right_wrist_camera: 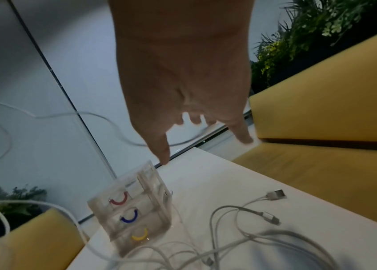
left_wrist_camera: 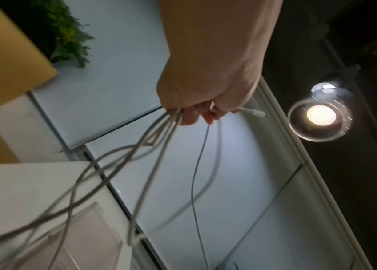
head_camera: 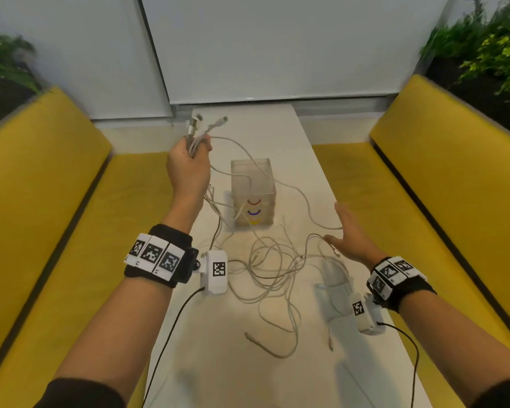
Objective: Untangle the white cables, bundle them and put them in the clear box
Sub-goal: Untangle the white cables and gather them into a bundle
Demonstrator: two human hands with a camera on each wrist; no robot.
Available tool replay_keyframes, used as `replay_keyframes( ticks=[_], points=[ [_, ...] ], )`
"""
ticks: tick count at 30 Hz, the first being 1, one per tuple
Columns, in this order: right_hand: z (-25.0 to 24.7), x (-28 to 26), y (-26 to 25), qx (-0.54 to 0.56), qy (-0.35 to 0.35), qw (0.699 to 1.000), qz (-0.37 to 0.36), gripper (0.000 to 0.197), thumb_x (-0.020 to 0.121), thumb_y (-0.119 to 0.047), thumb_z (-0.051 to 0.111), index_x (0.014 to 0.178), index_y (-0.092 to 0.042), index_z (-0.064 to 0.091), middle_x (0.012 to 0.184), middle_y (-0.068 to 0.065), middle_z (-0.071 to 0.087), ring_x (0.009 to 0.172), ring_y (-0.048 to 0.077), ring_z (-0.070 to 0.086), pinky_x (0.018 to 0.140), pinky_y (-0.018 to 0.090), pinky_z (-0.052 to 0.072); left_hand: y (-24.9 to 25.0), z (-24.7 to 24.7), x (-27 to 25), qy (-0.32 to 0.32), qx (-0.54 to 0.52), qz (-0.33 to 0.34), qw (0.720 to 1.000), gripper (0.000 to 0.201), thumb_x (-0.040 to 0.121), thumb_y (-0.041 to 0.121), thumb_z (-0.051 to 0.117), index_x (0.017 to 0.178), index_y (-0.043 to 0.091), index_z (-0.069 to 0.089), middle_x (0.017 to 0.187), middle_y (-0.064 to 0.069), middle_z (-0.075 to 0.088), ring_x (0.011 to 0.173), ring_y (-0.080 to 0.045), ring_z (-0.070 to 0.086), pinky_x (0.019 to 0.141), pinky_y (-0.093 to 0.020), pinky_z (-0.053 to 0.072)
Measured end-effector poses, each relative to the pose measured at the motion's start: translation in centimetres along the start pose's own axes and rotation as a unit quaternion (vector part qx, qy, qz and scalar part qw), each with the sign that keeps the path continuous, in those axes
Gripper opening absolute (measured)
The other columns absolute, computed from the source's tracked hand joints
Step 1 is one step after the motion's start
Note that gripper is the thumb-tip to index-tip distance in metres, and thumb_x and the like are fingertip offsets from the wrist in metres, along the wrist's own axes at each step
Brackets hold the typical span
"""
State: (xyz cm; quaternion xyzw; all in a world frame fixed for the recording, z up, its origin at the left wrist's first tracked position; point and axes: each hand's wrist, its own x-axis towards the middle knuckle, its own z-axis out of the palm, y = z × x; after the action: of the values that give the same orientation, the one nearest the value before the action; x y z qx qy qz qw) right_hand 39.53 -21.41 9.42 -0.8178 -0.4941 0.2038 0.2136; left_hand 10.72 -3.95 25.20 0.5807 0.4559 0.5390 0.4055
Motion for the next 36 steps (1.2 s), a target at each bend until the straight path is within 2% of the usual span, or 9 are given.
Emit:
replay_keyframes(
  ticks=[2,4,8,14,20,26,30,33,36],
  points=[
    [0.4,-0.5,0.5,0.005,0.061,0.998,-0.02,0.08,0.09,-0.015,0.068,0.155,-0.019,0.022,0.164,0.007,0.016,0.152,0.028,0.011,0.121,0.045,0.021,-0.4,-0.3,0.9,0.021,0.013,-0.016,1.0,0.018,0.096,0.031,0.057,0.079,0.025,0.059,0.065,0.009,0.049,0.057,-0.01,0.041,0.058,-0.034,0.038],
    [1.2,-1.2,1.2,0.023,0.113,0.992,-0.041,0.054,0.087,-0.006,0.066,0.137,-0.015,0.048,0.145,0.012,0.046,0.137,0.032,0.04,0.111,0.041,0.038,-0.9,-0.3,1.3,-0.019,0.044,-0.028,0.998,0.016,0.097,0.03,0.056,0.087,0.02,0.064,0.063,0.009,0.046,0.056,-0.01,0.039,0.06,-0.033,0.036],
    [4.2,-2.1,3.0,-0.064,-0.107,0.991,-0.039,0.022,0.087,-0.007,0.065,0.108,-0.015,0.068,0.113,0.007,0.067,0.096,0.016,0.058,0.074,0.014,0.042,-2.2,0.4,0.5,-0.131,0.125,-0.002,0.984,0.031,0.101,0.033,0.05,0.098,0.011,0.071,0.055,0.005,0.042,0.048,-0.014,0.034,0.054,-0.03,0.033],
    [8.9,-2.4,5.4,-0.232,-0.186,0.955,-0.018,0.037,0.091,-0.019,0.061,0.128,-0.021,0.059,0.132,0.004,0.058,0.126,0.023,0.048,0.103,0.029,0.04,-2.8,1.0,-1.1,-0.25,0.315,0.086,0.911,0.038,0.102,0.024,0.047,0.078,0.002,0.067,0.07,-0.013,0.063,0.064,-0.031,0.056,0.054,-0.033,0.036],
    [10.9,-3.6,6.8,-0.311,-0.147,0.938,-0.035,0.026,0.099,-0.023,0.052,0.123,-0.018,0.059,0.124,0.005,0.059,0.121,0.025,0.047,0.092,0.03,0.043,-2.1,0.7,-2.3,-0.27,0.188,0.068,0.942,0.034,0.099,0.021,0.054,0.066,0.025,0.045,0.058,0.009,0.039,0.055,-0.014,0.037,0.058,-0.032,0.032],
    [6.7,-2.6,3.1,0.024,-0.021,0.998,-0.047,0.011,0.096,-0.03,0.059,0.103,-0.021,0.06,0.087,-0.002,0.072,0.085,0.018,0.069,0.074,0.033,0.05,-1.2,0.9,-3.2,-0.341,0.036,-0.055,0.938,0.028,0.094,0.005,0.05,0.076,0.025,0.043,0.064,0.01,0.034,0.052,-0.004,0.031,0.052,-0.023,0.026],
    [0.4,-1.8,-3.0,0.298,-0.004,0.952,-0.074,0.016,0.103,-0.025,0.048,0.113,-0.025,0.06,0.075,0.008,0.064,0.067,0.02,0.066,0.067,0.036,0.054,-1.2,1.4,-3.9,-0.365,0.013,-0.063,0.929,0.022,0.093,0.004,0.049,0.081,0.02,0.042,0.066,0.007,0.037,0.056,-0.007,0.034,0.054,-0.022,0.029],
    [-4.1,-2.3,-7.4,0.366,0.007,0.921,-0.135,0.028,0.105,-0.029,0.042,0.125,-0.021,0.059,0.069,0.002,0.038,0.059,0.013,0.038,0.053,0.024,0.039,-0.7,1.9,-4.6,-0.372,0.013,-0.044,0.927,0.022,0.095,0.001,0.047,0.081,0.017,0.041,0.066,0.007,0.042,0.054,-0.008,0.037,0.052,-0.023,0.033],
    [-7.0,-2.8,-10.7,0.38,-0.002,0.906,-0.185,0.03,0.106,-0.024,0.04,0.131,-0.017,0.056,0.068,-0.002,0.033,0.06,0.011,0.029,0.051,0.021,0.03,0.0,2.5,-5.1,-0.396,-0.03,-0.048,0.916,0.023,0.099,0.003,0.046,0.083,0.015,0.036,0.06,0.007,0.036,0.049,-0.013,0.032,0.048,-0.026,0.03]
  ],
)
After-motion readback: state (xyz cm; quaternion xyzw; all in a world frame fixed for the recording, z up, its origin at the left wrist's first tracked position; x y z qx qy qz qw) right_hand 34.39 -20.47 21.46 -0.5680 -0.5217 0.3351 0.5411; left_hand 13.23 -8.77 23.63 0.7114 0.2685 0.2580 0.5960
